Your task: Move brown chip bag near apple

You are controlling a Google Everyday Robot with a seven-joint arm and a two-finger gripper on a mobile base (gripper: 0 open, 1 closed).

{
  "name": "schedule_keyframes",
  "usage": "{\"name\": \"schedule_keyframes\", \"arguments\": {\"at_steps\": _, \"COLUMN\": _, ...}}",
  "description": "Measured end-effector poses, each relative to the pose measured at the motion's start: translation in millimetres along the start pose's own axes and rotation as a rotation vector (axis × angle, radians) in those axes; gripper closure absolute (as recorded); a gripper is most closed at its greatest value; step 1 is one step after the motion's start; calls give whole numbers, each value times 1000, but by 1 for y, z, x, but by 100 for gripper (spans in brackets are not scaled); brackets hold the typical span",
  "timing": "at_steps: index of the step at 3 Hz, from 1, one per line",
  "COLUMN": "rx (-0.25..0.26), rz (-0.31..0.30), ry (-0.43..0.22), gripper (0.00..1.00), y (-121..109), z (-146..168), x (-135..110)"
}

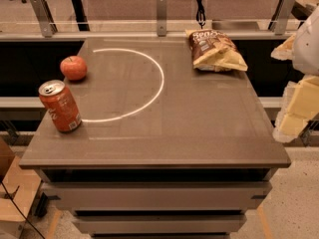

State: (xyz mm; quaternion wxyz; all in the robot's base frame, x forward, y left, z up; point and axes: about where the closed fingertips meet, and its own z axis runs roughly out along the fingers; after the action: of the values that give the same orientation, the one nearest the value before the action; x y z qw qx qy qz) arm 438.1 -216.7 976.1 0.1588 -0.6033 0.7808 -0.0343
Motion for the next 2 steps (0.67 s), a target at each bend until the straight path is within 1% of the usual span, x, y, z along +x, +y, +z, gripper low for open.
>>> {"name": "schedule_keyframes", "arguments": {"at_steps": 1, "rx": 0, "rz": 0, "ry": 0, "gripper": 0, "y": 0, "z": 0, "x": 0}}
{"name": "schedule_keyframes", "arguments": {"at_steps": 2, "rx": 11, "rz": 8, "ry": -24, "gripper": 0, "y": -3, "z": -2, "x": -1}}
